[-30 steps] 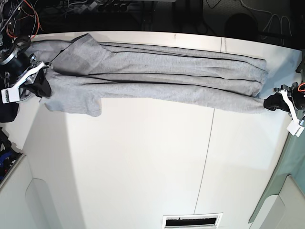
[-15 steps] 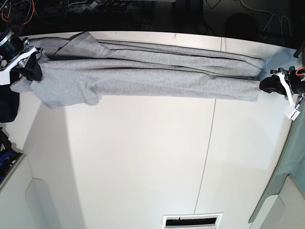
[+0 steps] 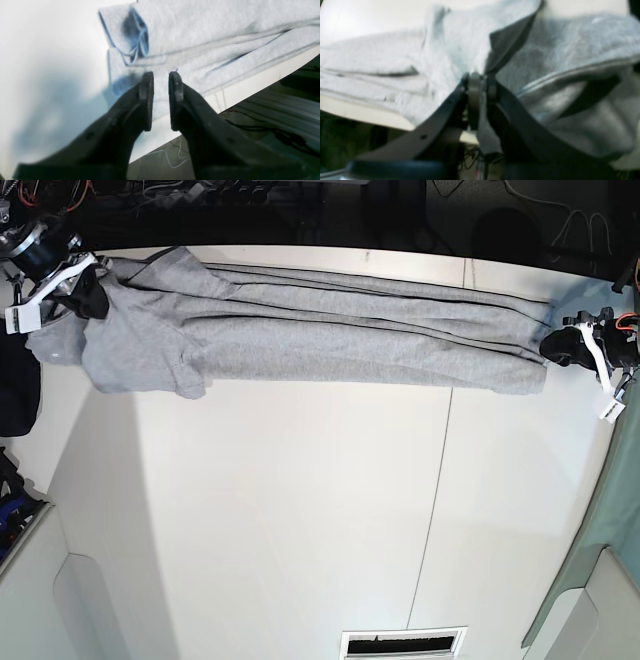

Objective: Layout the t-shirt on the table in an organized manner, then fold the t-shirt properly
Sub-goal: 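Release the fold and move both grippers to the folded strip's ends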

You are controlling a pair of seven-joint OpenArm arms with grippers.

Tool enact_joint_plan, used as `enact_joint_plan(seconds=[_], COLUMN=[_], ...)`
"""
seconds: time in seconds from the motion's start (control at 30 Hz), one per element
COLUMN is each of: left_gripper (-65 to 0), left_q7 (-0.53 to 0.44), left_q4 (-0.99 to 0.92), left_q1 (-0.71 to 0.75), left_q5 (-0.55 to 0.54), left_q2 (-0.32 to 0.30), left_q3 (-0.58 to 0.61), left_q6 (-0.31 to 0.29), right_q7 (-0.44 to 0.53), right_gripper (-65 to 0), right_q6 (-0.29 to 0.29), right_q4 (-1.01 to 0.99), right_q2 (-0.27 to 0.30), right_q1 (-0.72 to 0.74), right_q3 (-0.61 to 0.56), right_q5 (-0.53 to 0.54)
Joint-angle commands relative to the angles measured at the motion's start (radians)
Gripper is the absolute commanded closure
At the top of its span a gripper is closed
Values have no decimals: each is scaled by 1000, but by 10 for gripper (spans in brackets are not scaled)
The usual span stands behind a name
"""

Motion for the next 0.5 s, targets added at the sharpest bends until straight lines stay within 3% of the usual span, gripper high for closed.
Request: enact_joint_plan(seconds=[0.0,0.07,0.17,0.23,0.47], left_gripper=[-141,-151,-203,-207,-206], left_q7=[-13,-13,-13,-13,48], left_q4=[13,13,13,13,13], left_q1=[-8,-8,-8,-8,-8], left_q5=[-17,-17,-23,-48,-127], left_q2=[-13,0,14,17,16], left_q3=[-9,-10,-31,-63,-241], left_q6=[-12,-12,-12,-12,-12], right_q7=[18,17,17,16,-42], right_gripper=[0,0,-226,-315,-317], right_q6=[5,3,3,3,3], right_q4=[16,16,17,17,92], right_q2=[10,6,6,6,5], right_q1=[0,0,0,1,1], right_q3=[8,8,9,10,53], right_q5=[21,20,20,21,82])
